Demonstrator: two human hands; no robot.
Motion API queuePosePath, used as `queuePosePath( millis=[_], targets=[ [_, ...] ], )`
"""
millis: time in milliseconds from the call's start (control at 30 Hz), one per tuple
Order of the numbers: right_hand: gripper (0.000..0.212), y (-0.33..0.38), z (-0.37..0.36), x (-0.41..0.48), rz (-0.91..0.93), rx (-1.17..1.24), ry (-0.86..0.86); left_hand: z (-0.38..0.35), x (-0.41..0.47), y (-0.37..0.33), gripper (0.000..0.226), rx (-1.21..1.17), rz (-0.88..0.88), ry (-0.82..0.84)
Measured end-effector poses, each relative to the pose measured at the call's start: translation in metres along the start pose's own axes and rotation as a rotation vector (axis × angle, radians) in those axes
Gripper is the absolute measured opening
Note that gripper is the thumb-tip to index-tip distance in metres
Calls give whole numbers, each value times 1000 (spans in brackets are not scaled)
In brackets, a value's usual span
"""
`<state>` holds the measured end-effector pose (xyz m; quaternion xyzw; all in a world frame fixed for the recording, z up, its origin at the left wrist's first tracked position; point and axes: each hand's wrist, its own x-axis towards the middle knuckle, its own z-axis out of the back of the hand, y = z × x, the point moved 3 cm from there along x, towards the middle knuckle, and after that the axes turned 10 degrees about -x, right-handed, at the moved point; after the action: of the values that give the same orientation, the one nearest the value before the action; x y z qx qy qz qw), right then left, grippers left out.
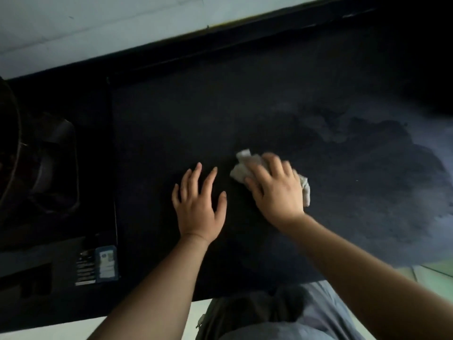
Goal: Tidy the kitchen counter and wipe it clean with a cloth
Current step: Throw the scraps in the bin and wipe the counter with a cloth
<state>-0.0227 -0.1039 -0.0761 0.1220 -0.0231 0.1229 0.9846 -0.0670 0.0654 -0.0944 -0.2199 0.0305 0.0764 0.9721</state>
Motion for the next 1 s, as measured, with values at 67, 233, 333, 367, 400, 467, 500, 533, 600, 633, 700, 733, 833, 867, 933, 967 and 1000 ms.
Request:
queuePosePath(
  millis=[67,233,333,367,400,467,500,533,600,633,700,733,833,867,933,967,1000],
  targets=[
    [34,-12,5,-29,49,-8,1,0,0,0,53,-1,-6,-2],
    [37,-64,18,-8,-291,-37,-54,1,-2,-2,56,34,-28,44],
    [36,-49,13,22,-421,-34,-56,6,-5,-6,56,50,-37,82],
    [36,-38,10,25,-379,-32,-39,8,-10,-8,54,55,-53,91],
    [36,-26,8,23,-310,-23,-23,8,-17,-11,53,57,-74,98],
    [34,-9,6,1,-156,-11,-13,5,-38,-16,50,54,-101,107],
    [33,-6,7,-16,-104,-8,-17,1,-50,-17,49,50,-105,109],
    [32,-7,9,-34,-74,-8,-13,-3,-60,-18,48,47,-105,110],
    [32,-20,13,-66,-59,-26,-14,-10,-74,-17,47,39,-102,96],
    [32,-30,16,-76,-62,-41,-24,-12,-76,-16,47,30,-100,85],
    [34,-57,22,-78,-82,-80,-48,-14,-76,-15,46,18,-94,63],
    [35,-68,24,-70,-108,-93,-51,-14,-75,-14,46,19,-92,57],
    [35,-76,22,-29,-288,-83,-77,-13,-75,-14,46,20,-90,53],
    [35,-69,19,-18,-341,-73,-80,-13,-75,-14,46,21,-92,52],
    [35,-47,13,-10,-344,-69,-86,-12,-75,-14,46,25,-91,47],
    [35,-36,11,-15,-302,-70,-82,-12,-75,-14,46,24,-88,45],
    [35,-25,9,-25,-244,-72,-69,-12,-75,-14,46,20,-85,44]
  ],
)
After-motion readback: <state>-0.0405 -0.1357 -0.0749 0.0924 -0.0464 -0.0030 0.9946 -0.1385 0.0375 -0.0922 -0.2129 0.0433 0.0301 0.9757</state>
